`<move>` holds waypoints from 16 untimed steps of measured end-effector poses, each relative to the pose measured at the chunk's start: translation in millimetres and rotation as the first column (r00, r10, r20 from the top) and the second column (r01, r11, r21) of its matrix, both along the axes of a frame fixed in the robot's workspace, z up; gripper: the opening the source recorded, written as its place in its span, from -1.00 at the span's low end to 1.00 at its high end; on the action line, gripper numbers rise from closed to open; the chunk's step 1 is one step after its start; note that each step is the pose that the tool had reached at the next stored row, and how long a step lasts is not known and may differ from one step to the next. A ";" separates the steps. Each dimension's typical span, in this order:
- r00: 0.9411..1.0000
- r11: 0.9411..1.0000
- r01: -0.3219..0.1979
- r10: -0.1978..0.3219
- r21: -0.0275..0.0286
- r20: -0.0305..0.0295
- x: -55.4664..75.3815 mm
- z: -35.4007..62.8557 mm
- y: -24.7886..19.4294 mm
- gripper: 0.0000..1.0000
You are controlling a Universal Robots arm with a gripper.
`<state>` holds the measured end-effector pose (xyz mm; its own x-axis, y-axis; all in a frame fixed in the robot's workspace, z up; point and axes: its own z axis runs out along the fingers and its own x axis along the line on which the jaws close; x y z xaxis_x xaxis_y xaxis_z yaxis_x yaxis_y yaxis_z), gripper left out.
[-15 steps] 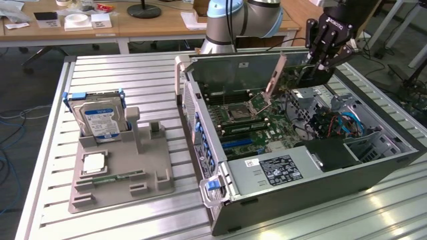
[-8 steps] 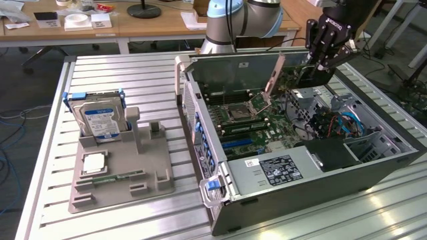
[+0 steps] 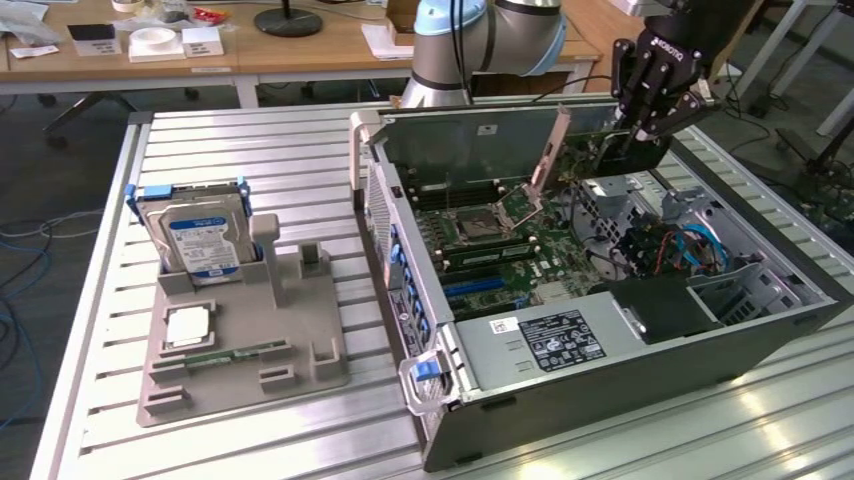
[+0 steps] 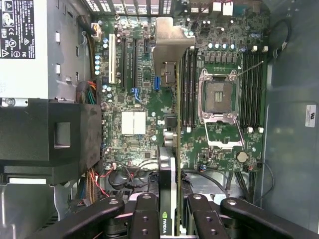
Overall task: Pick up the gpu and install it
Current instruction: 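Insert the gpu into the slot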
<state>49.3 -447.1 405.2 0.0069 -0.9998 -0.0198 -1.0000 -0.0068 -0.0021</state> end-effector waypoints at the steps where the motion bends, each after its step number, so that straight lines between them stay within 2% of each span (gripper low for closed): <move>1: 1.000 1.000 0.000 0.000 0.000 0.000 0.0 0.0 0.0 -0.47; 5: 1.000 1.000 0.003 -0.003 0.000 0.001 -4.9 -0.1 0.0 -0.47; 8: 1.000 1.000 0.003 -0.003 0.000 0.001 -5.7 -0.1 -2.0 -0.47; 16: 1.000 1.000 0.004 -0.004 0.000 0.001 -8.6 -0.6 -2.2 -0.47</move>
<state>40.8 -449.2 404.6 0.0033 -0.9998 -0.0198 -1.0000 -0.0032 -0.0031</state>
